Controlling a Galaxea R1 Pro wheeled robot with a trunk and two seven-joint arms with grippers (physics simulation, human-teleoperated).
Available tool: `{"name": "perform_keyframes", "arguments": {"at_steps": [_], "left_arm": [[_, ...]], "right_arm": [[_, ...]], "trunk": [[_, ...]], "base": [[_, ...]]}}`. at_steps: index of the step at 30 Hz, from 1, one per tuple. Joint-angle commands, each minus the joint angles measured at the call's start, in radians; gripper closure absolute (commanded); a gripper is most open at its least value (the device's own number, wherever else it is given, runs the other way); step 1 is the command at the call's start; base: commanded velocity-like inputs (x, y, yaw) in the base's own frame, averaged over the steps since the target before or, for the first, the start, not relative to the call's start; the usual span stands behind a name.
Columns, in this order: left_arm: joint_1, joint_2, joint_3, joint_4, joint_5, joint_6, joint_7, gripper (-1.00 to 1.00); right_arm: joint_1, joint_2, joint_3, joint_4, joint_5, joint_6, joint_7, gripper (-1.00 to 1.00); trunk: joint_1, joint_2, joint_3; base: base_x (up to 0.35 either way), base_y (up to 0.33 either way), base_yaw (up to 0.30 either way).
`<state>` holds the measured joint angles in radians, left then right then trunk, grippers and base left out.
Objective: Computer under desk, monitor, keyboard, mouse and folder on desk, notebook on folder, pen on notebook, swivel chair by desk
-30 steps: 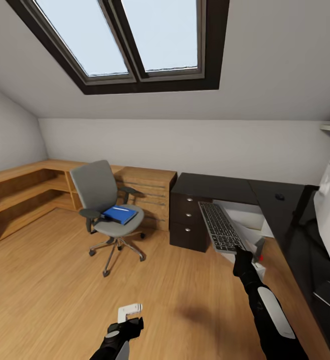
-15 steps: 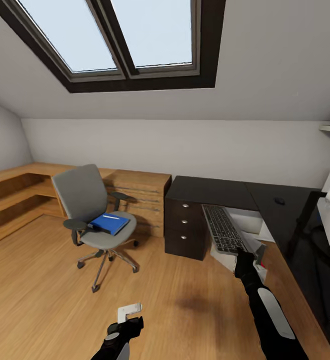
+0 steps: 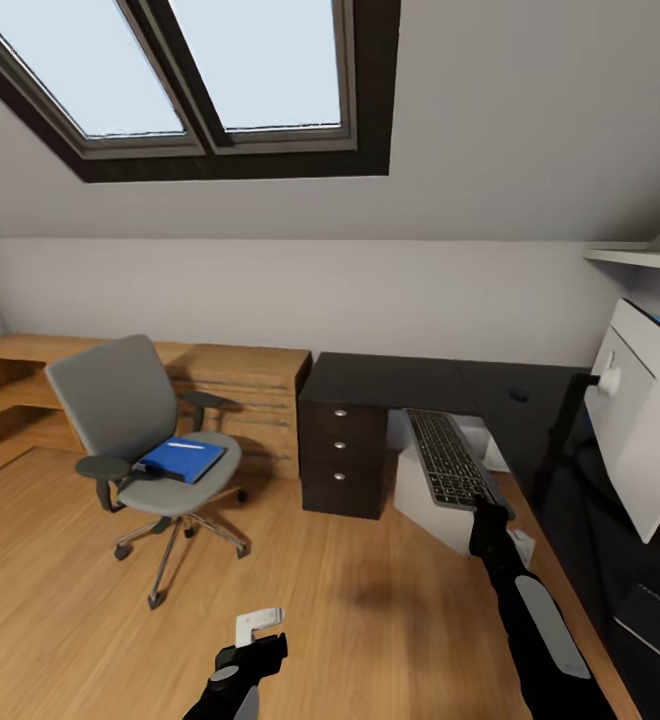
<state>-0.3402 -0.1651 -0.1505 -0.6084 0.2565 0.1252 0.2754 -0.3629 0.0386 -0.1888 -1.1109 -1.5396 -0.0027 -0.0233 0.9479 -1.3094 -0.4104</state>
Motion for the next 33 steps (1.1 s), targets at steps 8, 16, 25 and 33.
{"name": "perform_keyframes", "arguments": {"at_steps": [8,16,25,33], "left_arm": [[0.0,0.001,-0.006,0.003,0.009,0.004,0.008,-1.0],[0.0,0.001,-0.006,0.013,0.009,0.004,0.009,-1.0],[0.0,-0.001,-0.006,0.013,0.009,0.004,0.008,-1.0],[0.0,-0.002,-0.007,0.015,0.008,-0.007,0.008,-1.0]], "right_arm": [[-0.001,-0.002,0.0,-0.003,-0.007,-0.001,0.052,1.0],[-0.001,-0.014,0.0,-0.002,-0.009,0.0,0.064,1.0],[-0.001,-0.015,0.0,-0.001,-0.01,0.001,0.059,1.0],[-0.001,-0.015,0.0,0.0,-0.01,0.0,0.059,1.0]], "trunk": [[0.0,-0.001,-0.001],[0.0,-0.001,-0.001],[0.0,-0.001,-0.001],[0.0,-0.001,-0.001]], "base": [[0.302,0.0,-0.017],[0.328,0.0,0.0],[0.329,0.0,0.0],[0.329,0.0,0.0]]}}
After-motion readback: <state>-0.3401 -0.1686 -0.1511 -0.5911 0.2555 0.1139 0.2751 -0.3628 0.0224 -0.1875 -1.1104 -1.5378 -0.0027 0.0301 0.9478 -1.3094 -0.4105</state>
